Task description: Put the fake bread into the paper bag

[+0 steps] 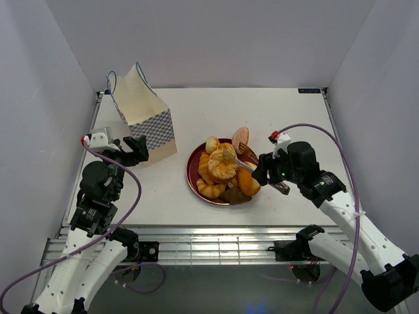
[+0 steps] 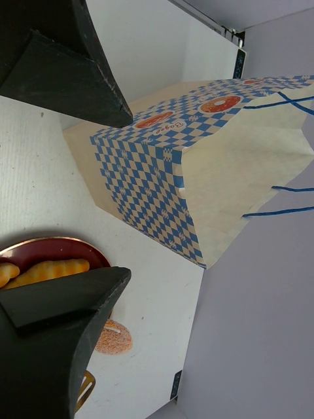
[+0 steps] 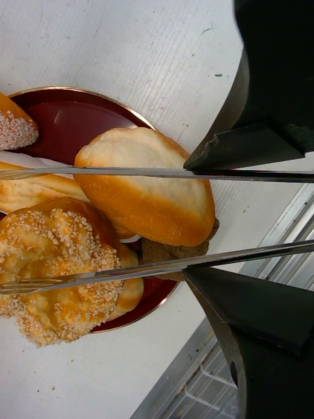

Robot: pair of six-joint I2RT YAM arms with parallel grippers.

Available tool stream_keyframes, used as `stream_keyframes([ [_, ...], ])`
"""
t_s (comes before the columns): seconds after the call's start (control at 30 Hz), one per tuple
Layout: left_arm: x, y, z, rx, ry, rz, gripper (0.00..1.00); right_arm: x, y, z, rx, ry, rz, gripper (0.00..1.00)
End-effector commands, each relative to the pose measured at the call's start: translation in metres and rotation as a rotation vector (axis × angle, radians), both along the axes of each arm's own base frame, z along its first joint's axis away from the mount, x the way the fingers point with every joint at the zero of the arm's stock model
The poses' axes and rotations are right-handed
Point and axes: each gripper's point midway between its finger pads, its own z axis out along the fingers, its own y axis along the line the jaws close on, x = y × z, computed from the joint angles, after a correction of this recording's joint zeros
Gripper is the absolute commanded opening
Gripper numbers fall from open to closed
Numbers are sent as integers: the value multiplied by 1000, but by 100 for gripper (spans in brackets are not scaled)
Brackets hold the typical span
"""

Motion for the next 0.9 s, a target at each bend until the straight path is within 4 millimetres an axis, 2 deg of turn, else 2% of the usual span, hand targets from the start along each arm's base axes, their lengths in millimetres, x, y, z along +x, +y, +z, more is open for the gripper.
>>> stream_keyframes([
  [0.0, 1, -3, -8, 12, 25, -14, 98, 1, 9, 0, 19, -28, 47, 64],
  [0.2, 2, -4, -8, 13, 27, -15, 98, -1, 8, -12, 9, -8, 46, 62],
  [0.33, 2, -3, -8, 13, 27, -14, 98, -1, 12, -13, 19, 3, 63, 56],
  [0.53, 1, -3, -8, 12, 25, -9, 98, 1, 19, -8, 49, -11, 81, 45],
  [0.7, 1, -1, -8, 13, 24, -3, 98, 2, 25, -3, 66, -7, 105, 33],
  [0.8, 1, 0, -8, 13, 22, 1, 98, 1, 29, 8, 88, -17, 126, 32],
  [0.87, 0, 0, -8, 13, 22, 4, 98, 1, 30, 12, 96, -20, 129, 28],
])
